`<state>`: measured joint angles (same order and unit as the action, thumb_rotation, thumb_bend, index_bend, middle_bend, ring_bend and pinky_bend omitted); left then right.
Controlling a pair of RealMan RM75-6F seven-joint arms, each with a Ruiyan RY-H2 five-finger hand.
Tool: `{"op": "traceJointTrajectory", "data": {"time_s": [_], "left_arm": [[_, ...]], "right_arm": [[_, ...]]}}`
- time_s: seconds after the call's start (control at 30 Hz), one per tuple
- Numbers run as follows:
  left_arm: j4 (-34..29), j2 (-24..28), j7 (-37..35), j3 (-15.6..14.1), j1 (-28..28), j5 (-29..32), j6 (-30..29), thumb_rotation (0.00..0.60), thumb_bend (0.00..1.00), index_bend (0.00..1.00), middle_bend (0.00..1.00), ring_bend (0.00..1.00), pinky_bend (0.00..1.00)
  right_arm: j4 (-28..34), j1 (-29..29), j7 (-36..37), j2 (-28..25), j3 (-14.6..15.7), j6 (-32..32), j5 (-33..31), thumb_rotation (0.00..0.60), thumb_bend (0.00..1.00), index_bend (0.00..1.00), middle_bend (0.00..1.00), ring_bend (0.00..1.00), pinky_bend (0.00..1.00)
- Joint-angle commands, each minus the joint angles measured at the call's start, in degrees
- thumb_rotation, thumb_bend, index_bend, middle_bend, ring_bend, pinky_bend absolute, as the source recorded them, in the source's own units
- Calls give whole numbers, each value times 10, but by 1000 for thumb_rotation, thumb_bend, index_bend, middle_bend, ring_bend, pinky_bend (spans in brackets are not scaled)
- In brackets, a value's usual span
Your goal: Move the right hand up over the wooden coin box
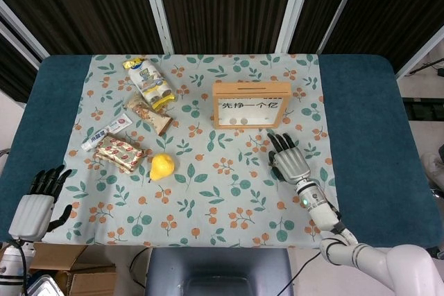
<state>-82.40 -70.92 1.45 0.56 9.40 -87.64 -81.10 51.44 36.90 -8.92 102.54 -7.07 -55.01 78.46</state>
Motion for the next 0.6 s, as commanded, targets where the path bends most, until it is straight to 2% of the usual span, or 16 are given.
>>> {"op": "traceJointTrajectory", "data": {"time_s": [0.03, 0.3, 0.6], "left_arm": [[2, -1, -2, 0, 1, -1, 1, 600, 394, 0, 0, 0, 0], [7, -4, -7, 0, 2, -2, 2, 600, 394, 0, 0, 0, 0], [9, -3, -10, 1, 3, -2, 1, 600, 394, 0, 0, 0, 0]], "right_arm": [[-1, 1, 1, 1, -1, -1, 0, 600, 507, 623, 1, 0, 0], [-5, 3, 3, 4, -3, -5, 3, 600, 507, 609, 9, 0, 0], [-9, 7, 8, 8, -1, -9, 9, 600, 507, 523, 15, 0, 0]]}}
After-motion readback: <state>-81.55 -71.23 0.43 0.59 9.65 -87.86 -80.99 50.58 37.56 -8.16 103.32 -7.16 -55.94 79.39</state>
